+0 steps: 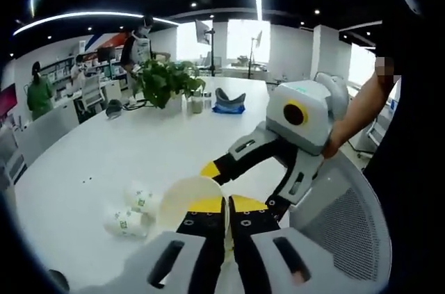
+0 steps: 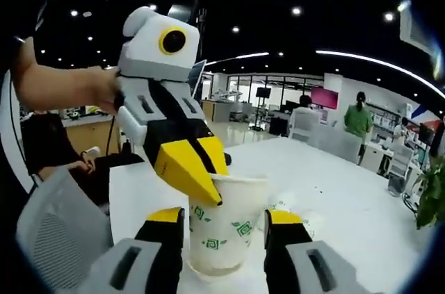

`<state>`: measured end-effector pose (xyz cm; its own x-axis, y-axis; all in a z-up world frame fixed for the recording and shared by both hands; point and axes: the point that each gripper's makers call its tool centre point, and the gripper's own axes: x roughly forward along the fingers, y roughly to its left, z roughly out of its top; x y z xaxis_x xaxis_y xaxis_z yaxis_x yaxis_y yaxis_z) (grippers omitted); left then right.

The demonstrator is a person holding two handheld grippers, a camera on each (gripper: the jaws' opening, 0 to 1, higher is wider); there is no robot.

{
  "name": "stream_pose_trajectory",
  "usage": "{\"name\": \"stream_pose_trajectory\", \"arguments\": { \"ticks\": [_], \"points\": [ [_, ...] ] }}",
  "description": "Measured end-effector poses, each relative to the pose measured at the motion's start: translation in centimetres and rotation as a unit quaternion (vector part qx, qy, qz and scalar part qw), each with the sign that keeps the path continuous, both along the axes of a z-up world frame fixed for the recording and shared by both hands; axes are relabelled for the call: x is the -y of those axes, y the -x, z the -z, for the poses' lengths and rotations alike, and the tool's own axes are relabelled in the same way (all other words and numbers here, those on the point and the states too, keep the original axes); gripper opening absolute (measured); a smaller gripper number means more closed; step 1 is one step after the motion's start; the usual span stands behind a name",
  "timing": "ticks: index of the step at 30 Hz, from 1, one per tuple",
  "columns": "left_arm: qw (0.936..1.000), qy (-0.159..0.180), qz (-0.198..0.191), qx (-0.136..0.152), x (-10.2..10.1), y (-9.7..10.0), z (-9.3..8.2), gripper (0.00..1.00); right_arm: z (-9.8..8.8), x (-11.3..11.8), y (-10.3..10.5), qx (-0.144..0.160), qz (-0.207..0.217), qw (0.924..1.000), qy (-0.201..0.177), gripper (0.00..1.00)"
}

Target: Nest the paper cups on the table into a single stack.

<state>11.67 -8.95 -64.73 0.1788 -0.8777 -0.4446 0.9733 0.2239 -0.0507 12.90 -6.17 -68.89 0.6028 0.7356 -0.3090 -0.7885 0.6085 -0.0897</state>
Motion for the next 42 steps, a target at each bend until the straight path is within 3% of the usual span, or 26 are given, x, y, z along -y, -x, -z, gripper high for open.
{"name": "stream_pose_trajectory", "arguments": {
  "ticks": [13,24,31,42],
  "points": [
    [0.9995,-0.02,0.008,0.024,-0.3,0.2,0.0,0.0,1.0,0.9,0.7,-0.011,0.019,0.9998,-0.001,0.74],
    [0.9979,-0.046,0.018,0.041,-0.6,-0.3,2.0,0.0,1.6,2.4,1.7,-0.025,0.027,0.9992,-0.016,0.94],
    [0.9964,-0.065,0.025,0.048,-0.8,-0.5,3.6,0.0,2.5,4.2,2.4,-0.041,0.043,0.9981,-0.014,0.99],
    [0.9945,-0.084,0.025,0.058,-0.9,-0.5,5.3,0.0,3.8,6.6,4.1,-0.063,0.065,0.9959,-0.004,1.0]
  ]
}}
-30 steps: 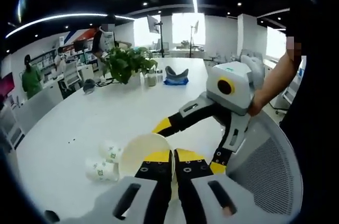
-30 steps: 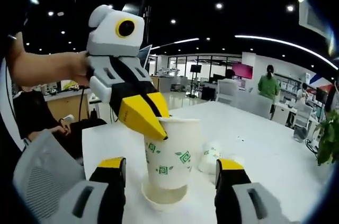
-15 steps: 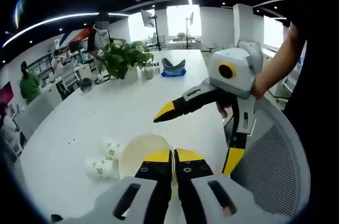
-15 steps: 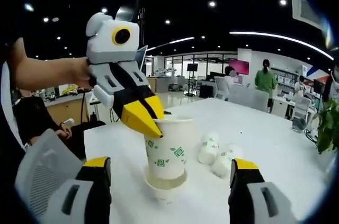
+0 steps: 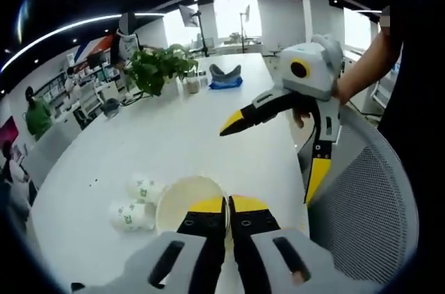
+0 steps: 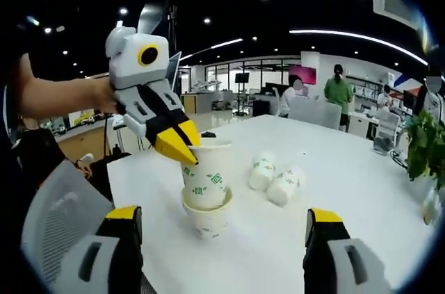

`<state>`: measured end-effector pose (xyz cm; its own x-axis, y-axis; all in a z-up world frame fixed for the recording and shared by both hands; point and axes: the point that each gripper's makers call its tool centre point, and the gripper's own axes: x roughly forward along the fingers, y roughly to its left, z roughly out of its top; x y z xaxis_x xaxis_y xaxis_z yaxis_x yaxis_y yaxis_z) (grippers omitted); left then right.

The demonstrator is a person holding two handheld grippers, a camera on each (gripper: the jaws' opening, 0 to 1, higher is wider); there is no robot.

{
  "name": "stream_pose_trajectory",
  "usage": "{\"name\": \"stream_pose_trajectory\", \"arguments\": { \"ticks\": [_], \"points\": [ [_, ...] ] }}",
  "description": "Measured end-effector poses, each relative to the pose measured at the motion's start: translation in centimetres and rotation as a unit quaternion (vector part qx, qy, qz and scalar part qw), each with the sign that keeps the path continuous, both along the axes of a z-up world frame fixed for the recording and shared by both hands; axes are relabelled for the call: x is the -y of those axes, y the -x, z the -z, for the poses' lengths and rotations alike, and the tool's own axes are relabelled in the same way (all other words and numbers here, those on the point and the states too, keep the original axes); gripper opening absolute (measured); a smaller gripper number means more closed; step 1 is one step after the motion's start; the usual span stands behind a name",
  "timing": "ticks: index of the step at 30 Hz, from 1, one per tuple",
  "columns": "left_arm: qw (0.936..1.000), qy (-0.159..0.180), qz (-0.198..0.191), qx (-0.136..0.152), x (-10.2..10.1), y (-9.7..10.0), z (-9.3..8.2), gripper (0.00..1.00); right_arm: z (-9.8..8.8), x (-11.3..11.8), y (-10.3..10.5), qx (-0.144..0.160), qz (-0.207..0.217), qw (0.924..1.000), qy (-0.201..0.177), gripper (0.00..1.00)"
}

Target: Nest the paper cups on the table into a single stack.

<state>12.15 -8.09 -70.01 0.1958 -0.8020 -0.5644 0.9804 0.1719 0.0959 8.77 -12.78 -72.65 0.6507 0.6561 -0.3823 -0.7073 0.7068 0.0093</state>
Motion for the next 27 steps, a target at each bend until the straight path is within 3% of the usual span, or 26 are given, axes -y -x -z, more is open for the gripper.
{"name": "stream_pose_trajectory", "arguments": {
  "ticks": [18,27],
  "points": [
    [0.9996,-0.027,0.009,0.005,0.9,0.7,2.4,0.0,1.1,1.4,1.8,-0.01,0.015,0.9997,0.014,1.0],
    [0.9993,-0.037,0.011,0.002,1.1,0.8,3.3,0.0,0.6,1.8,2.4,-0.003,0.013,0.9998,0.017,1.0]
  ]
}}
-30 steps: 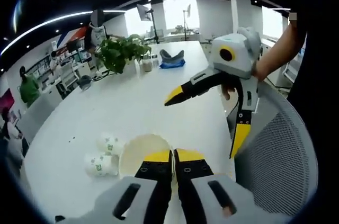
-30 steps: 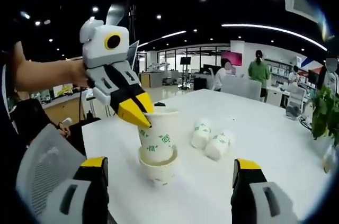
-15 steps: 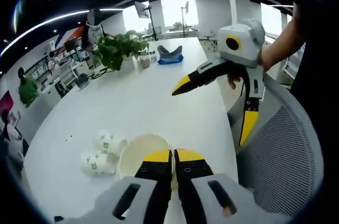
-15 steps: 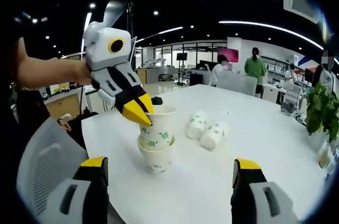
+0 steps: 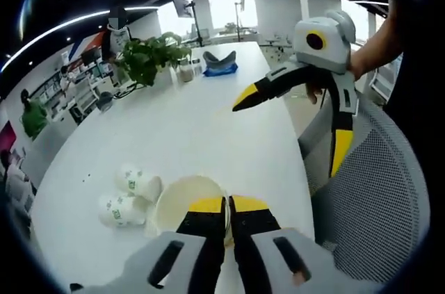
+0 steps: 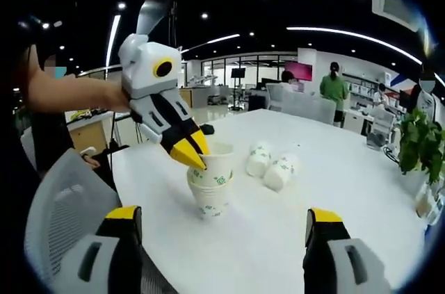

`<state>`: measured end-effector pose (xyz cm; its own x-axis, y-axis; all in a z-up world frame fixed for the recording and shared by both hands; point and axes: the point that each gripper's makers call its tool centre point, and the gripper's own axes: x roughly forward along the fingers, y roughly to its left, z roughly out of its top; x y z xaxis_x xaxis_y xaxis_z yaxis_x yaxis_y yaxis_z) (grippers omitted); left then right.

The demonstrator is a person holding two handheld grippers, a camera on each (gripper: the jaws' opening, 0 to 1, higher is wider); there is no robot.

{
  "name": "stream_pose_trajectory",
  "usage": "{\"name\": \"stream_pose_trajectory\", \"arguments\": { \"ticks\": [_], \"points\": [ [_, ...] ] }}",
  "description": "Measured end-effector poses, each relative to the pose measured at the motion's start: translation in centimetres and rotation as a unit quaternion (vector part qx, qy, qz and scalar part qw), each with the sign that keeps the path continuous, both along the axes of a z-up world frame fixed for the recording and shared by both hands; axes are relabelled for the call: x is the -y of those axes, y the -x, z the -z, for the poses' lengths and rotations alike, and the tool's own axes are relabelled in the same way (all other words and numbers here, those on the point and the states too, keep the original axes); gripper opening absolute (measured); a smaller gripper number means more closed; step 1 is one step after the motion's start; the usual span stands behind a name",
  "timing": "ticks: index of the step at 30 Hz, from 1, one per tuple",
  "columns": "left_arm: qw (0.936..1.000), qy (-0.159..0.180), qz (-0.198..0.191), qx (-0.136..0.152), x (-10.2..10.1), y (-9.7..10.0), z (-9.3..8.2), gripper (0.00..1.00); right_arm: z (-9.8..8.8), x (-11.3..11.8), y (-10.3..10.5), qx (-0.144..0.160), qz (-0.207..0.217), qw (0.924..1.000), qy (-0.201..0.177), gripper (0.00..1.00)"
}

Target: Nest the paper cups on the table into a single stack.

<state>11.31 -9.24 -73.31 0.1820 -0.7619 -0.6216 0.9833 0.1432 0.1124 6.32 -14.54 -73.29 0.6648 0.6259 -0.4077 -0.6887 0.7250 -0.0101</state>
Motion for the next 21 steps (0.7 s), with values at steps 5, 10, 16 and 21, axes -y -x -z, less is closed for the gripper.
{"name": "stream_pose_trajectory", "arguments": {
  "ticks": [5,10,16,21],
  "points": [
    [1.0,-0.004,0.001,-0.007,-0.1,0.2,0.3,0.0,-0.6,0.0,0.5,0.009,-0.004,0.9999,-0.01,1.0],
    [0.9998,-0.004,0.001,-0.021,-0.2,0.3,0.8,0.0,-0.4,0.5,0.8,0.007,0.006,0.9998,-0.015,1.0],
    [0.9991,-0.006,0.003,-0.043,-0.2,0.3,1.9,0.01,0.4,0.8,1.1,0.001,0.018,0.9998,-0.013,0.98],
    [0.9984,-0.002,0.002,-0.057,-0.1,0.4,2.3,0.01,0.6,0.3,1.2,0.002,0.007,0.9998,-0.016,0.99]
  ]
}}
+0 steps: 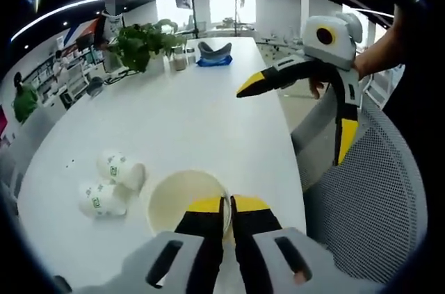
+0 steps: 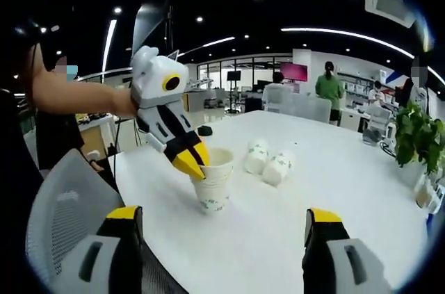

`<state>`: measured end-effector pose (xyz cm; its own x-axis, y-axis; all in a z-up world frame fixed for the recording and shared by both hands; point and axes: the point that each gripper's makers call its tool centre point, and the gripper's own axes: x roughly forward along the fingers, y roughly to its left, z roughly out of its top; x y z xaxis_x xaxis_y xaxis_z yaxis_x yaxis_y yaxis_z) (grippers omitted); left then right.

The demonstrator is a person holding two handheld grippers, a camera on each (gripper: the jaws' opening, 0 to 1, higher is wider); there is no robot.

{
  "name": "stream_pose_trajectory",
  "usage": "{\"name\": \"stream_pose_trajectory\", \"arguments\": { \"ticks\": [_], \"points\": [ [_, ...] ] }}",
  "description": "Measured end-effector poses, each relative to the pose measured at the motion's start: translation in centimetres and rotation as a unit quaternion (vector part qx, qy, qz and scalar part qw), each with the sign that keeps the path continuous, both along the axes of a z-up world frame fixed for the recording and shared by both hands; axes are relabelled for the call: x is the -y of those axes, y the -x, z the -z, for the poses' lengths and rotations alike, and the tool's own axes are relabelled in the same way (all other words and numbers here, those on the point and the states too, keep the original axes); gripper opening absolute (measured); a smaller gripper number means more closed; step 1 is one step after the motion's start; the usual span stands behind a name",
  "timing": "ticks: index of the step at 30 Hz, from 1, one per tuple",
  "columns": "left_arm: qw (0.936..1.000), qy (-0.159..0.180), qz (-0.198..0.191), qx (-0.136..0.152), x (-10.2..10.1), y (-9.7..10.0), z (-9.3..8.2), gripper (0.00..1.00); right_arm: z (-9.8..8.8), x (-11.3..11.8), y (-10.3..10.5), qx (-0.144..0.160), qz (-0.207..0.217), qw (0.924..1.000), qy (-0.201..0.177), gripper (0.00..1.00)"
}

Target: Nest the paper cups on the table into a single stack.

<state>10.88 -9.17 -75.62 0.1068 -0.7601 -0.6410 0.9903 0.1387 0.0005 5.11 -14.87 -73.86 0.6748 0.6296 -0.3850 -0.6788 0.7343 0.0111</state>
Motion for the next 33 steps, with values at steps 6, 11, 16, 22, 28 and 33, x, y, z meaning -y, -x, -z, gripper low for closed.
{"name": "stream_pose_trajectory", "arguments": {
  "ticks": [6,11,16,22,28,33],
  "points": [
    [0.9997,0.01,-0.003,-0.021,0.2,0.1,0.1,0.02,0.4,0.1,0.0,-0.004,-0.003,1.0,0.004,0.98],
    [0.9997,0.003,0.001,-0.026,0.1,0.3,0.7,0.02,0.5,0.1,0.0,-0.005,-0.001,1.0,0.008,0.97],
    [0.9995,0.001,0.003,-0.031,-0.1,0.3,1.2,0.02,0.6,0.2,0.0,-0.005,0.0,0.9999,0.01,0.97],
    [0.999,0.002,0.0,-0.044,-0.1,0.1,1.8,0.04,0.7,0.3,0.0,-0.005,0.002,0.9999,0.014,0.96],
    [0.999,0.0,0.001,-0.044,-0.1,0.1,1.9,0.05,0.8,0.3,-0.1,-0.006,0.003,0.9998,0.017,0.95],
    [0.9995,-0.001,0.004,-0.032,-0.1,0.1,1.8,0.1,0.9,0.4,-0.1,-0.007,0.006,0.9998,0.02,0.94]
  ]
}}
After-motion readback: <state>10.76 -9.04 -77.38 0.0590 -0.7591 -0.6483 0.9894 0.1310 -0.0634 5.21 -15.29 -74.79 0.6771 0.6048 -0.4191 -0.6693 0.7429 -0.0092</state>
